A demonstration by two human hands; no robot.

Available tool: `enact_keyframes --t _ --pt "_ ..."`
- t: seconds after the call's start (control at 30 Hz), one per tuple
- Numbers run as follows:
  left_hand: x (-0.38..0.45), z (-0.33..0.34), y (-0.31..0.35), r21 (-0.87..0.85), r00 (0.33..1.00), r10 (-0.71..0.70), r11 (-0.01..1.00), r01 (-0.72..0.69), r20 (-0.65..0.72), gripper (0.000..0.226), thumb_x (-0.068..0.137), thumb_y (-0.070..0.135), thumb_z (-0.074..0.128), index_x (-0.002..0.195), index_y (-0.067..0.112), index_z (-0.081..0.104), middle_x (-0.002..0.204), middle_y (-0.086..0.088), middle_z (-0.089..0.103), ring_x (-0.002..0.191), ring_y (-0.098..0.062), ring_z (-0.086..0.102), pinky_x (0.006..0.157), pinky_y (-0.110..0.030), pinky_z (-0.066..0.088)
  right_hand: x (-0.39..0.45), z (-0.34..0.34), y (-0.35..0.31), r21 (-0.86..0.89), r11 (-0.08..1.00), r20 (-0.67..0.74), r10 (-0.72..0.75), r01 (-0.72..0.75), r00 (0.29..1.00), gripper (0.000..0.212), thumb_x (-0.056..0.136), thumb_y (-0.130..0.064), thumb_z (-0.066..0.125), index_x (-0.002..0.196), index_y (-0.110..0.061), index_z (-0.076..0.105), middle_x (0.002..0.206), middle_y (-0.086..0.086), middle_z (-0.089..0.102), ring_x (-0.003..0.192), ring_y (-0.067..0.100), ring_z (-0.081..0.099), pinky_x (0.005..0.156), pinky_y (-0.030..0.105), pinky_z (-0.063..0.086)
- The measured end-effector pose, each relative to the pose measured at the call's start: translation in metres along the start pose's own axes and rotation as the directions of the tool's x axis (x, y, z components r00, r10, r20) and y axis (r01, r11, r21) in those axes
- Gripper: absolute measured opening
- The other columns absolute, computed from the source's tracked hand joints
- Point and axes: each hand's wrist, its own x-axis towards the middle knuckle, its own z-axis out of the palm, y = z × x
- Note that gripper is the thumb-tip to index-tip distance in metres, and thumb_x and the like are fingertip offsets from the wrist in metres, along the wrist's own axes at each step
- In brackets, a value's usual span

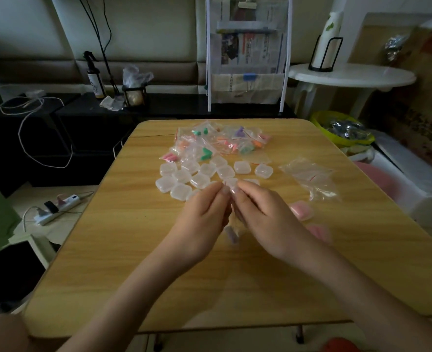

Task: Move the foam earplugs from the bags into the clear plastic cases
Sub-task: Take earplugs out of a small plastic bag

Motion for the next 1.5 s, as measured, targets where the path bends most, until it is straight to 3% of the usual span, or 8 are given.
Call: enact_keyframes --t 0.17,0.4,0.57,0.7,0.83,1.1,1.27,1.5 --pt "-0.001 -0.001 -0.004 -0.070 0.996 -0.048 0.997 0.042 -0.073 0.034 0.100 0.013 0.035 0.068 0.008 0.045 0.056 0.003 0.043 0.053 -0.012 0.039 0.054 -0.031 0.035 0.003 0.003 0.001 0.215 0.959 0.068 0.172 -0.183 0.983 0.039 0.102 -0.025 0.040 0.064 -0.018 0.046 0.051 -0.009 0.043 0.047 0.004 0.040 0.050 0.019 0.033" --pt "-0.005 0.017 -0.004 -0.142 0.984 -0.073 0.989 0.050 -0.161 0.038 0.102 0.029 0.034 0.071 0.011 0.046 0.050 0.011 0.042 0.046 -0.005 0.039 0.048 -0.021 0.033 -0.001 0.017 0.001 -0.131 0.991 -0.171 -0.042 0.020 0.984 0.037 0.101 -0.027 0.042 0.064 -0.024 0.047 0.051 -0.007 0.050 0.047 0.009 0.049 0.048 0.034 0.040" --pt "-0.005 0.021 -0.012 -0.054 0.974 -0.028 0.998 0.016 -0.227 0.035 0.102 0.024 0.034 0.072 0.012 0.046 0.054 0.010 0.044 0.047 -0.004 0.038 0.048 -0.023 0.032 0.000 0.026 0.002 0.091 0.995 -0.222 0.060 -0.041 0.973 0.039 0.102 -0.020 0.041 0.062 -0.022 0.041 0.050 -0.010 0.045 0.046 0.005 0.040 0.048 0.018 0.030" --pt "-0.008 0.021 -0.013 0.167 0.962 0.082 0.985 -0.040 -0.259 0.034 0.101 0.021 0.036 0.075 0.001 0.046 0.056 -0.003 0.048 0.048 -0.012 0.041 0.044 -0.022 0.030 -0.007 0.030 0.003 -0.176 0.984 -0.305 -0.044 -0.011 0.951 0.036 0.101 -0.026 0.040 0.065 -0.028 0.035 0.051 -0.008 0.042 0.048 0.008 0.040 0.045 0.024 0.028" --pt "-0.009 0.016 -0.017 0.338 0.949 0.214 0.933 -0.128 -0.231 0.040 0.099 0.032 0.031 0.074 0.006 0.046 0.056 -0.004 0.050 0.053 -0.021 0.046 0.046 -0.031 0.032 -0.007 0.025 -0.001 -0.554 0.832 -0.295 -0.168 -0.025 0.941 0.026 0.095 -0.034 0.036 0.072 -0.024 0.030 0.050 -0.013 0.027 0.046 0.017 0.030 0.041 0.023 0.010" --pt "-0.009 0.013 -0.021 0.544 0.937 0.288 0.828 -0.139 -0.199 0.027 0.098 0.025 0.032 0.074 0.015 0.039 0.053 0.013 0.032 0.042 -0.009 0.032 0.044 -0.017 0.024 -0.005 0.020 -0.003 -0.675 0.737 -0.314 -0.249 -0.031 0.916 0.022 0.090 -0.031 0.039 0.073 -0.023 0.028 0.050 -0.014 0.022 0.040 0.016 0.021 0.042 0.016 0.001" --pt "-0.009 0.015 -0.010 0.598 0.930 0.327 0.784 -0.166 -0.170 0.025 0.098 0.024 0.032 0.074 0.019 0.035 0.053 0.014 0.029 0.042 -0.005 0.028 0.042 -0.022 0.020 -0.002 0.011 0.002 -0.723 0.690 -0.317 -0.305 -0.021 0.898 0.021 0.091 -0.033 0.038 0.074 -0.023 0.029 0.044 -0.003 0.043 0.032 0.024 0.043 0.043 0.014 0.001" --pt "-0.006 0.001 -0.011 0.613 0.937 0.259 0.787 -0.064 -0.235 0.033 0.098 0.029 0.036 0.067 0.022 0.033 0.052 0.009 0.036 0.043 -0.009 0.033 0.042 -0.023 0.021 0.000 0.003 0.002 -0.737 0.623 -0.053 -0.441 0.263 0.896 0.017 0.082 -0.007 0.069 0.093 -0.011 0.058 0.099 0.006 0.056 0.080 0.022 0.056 0.037 0.030 0.042"
